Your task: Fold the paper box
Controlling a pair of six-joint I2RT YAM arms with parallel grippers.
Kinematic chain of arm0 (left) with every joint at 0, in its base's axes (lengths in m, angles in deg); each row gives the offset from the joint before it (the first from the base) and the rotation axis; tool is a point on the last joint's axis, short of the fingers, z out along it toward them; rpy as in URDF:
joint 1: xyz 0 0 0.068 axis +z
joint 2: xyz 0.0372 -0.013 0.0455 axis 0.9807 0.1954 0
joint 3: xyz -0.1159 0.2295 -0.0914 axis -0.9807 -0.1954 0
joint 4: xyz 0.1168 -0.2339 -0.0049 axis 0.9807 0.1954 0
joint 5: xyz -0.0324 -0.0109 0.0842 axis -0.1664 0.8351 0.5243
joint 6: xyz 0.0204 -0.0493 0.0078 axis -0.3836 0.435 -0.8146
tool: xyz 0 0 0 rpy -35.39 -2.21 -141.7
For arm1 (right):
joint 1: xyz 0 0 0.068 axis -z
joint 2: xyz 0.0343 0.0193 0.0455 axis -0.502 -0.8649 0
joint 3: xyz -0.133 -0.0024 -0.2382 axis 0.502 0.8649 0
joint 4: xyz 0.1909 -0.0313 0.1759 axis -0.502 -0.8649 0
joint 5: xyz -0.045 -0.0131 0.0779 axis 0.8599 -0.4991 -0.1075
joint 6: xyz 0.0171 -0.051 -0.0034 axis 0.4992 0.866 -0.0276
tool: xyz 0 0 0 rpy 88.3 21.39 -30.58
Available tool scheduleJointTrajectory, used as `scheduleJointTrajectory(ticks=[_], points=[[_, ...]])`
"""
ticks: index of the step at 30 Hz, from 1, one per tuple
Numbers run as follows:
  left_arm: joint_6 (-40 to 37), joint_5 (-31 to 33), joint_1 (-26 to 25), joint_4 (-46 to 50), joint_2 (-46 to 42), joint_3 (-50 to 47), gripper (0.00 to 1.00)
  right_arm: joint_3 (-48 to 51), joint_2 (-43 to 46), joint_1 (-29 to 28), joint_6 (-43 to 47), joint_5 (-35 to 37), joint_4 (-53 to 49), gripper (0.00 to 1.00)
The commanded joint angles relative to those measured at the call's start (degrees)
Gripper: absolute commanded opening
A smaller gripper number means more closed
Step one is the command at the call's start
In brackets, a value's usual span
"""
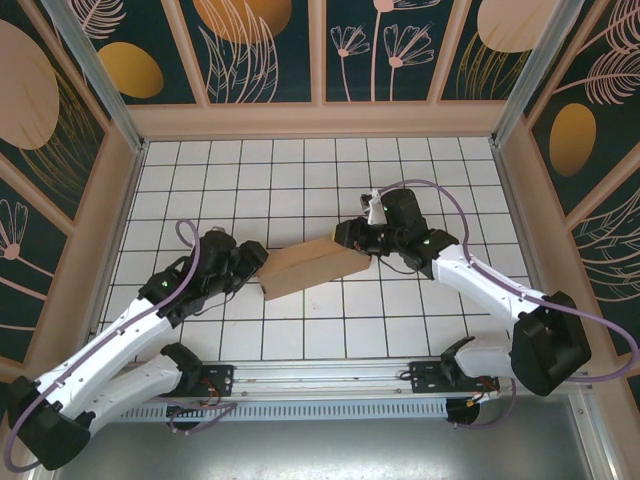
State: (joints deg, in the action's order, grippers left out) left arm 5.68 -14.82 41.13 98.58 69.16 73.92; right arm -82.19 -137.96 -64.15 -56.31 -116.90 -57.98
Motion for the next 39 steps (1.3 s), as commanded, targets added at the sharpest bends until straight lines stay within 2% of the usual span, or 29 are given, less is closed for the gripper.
scheduleJointTrajectory(ticks=[1, 6, 15, 28, 30, 34, 39], points=[[1.8, -2.8, 0.2, -6.7, -0.3, -3.2, 0.57, 4.1, -3.1, -1.2, -0.7, 1.2, -8.8, 0.29], [3.6, -2.4, 0.1, -10.2, -2.2, -7.4, 0.48, 4.5, -3.2, -1.6, -0.9, 0.8, -8.4, 0.29], [6.3, -1.2, 0.1, -10.2, -6.5, -13.4, 0.30, 5.1, -3.6, -1.8, -0.9, 1.4, -8.1, 0.29], [10.6, -2.0, 0.1, -11.7, -9.2, -19.9, 0.22, 5.7, -3.5, -2.0, -0.8, 1.9, -8.3, 0.31], [8.8, -0.5, 0.1, -10.2, -9.5, -17.8, 0.24, 5.2, -3.0, -2.0, -0.7, 2.0, -8.6, 0.33], [2.4, 4.2, 0.1, -5.1, -8.4, -10.9, 0.41, 2.1, -2.3, -1.9, 0.5, 2.8, -10.4, 0.39], [-3.5, 7.1, 0.1, -0.1, -4.4, -3.7, 0.55, -3.9, -2.3, -1.5, 2.4, 2.7, -13.2, 0.49]])
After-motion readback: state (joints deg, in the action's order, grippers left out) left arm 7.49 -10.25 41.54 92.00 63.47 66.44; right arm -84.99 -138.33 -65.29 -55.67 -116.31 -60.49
